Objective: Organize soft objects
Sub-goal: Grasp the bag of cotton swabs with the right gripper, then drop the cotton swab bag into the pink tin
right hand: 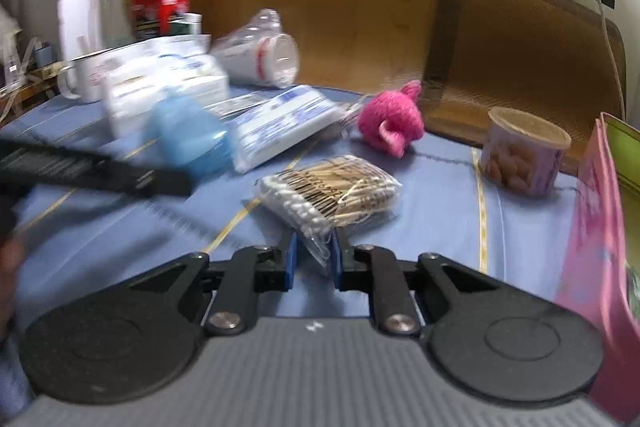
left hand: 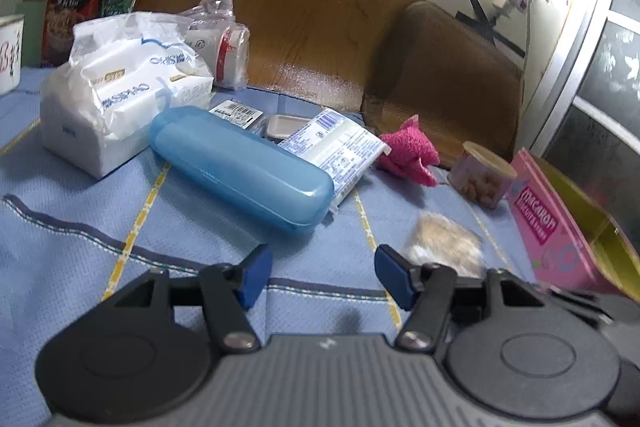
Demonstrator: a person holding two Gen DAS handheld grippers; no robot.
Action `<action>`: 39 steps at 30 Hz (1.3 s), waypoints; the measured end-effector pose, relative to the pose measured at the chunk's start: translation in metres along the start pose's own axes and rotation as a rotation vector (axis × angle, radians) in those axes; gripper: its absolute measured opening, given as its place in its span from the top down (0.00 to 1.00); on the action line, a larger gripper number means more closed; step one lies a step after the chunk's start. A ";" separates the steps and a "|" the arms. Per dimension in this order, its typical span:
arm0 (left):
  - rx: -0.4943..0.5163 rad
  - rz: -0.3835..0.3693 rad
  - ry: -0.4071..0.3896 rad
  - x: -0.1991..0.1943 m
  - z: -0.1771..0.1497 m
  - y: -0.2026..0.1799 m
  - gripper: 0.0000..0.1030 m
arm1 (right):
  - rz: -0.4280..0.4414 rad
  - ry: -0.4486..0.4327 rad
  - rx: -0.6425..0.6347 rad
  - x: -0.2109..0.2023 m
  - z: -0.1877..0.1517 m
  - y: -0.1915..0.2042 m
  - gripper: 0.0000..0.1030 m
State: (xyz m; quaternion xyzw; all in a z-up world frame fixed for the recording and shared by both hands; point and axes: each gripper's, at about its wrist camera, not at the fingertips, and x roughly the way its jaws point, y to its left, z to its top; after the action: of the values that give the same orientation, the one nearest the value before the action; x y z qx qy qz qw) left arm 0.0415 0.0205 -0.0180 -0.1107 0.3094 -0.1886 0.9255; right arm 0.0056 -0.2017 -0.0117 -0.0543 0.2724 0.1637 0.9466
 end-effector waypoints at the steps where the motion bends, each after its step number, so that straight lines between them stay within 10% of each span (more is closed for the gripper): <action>1: 0.016 0.009 0.001 0.000 -0.001 -0.003 0.43 | 0.006 -0.008 -0.016 -0.008 -0.006 0.002 0.81; 7: 0.068 0.023 0.013 0.003 -0.001 -0.010 0.41 | 0.043 -0.046 -0.106 -0.045 -0.035 0.012 0.77; 11: 0.035 -0.038 0.034 0.001 0.001 -0.004 0.34 | 0.026 -0.049 -0.084 -0.048 -0.034 0.008 0.49; 18: 0.027 -0.178 0.072 -0.009 -0.004 -0.024 0.30 | 0.030 -0.020 -0.034 -0.040 -0.030 0.006 0.42; 21: 0.084 -0.209 0.129 0.000 -0.010 -0.047 0.52 | 0.054 -0.018 -0.008 -0.035 -0.029 0.006 0.44; 23: 0.101 -0.211 0.144 0.004 -0.016 -0.059 0.51 | 0.077 -0.023 -0.003 -0.036 -0.028 0.006 0.73; 39: 0.420 -0.429 0.049 0.013 0.015 -0.226 0.55 | -0.320 -0.315 0.072 -0.124 -0.033 -0.062 0.76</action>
State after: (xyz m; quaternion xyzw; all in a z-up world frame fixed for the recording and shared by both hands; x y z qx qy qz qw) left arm -0.0028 -0.1882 0.0598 0.0252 0.2555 -0.4424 0.8593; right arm -0.0885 -0.3014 0.0275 -0.0367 0.1150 0.0081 0.9927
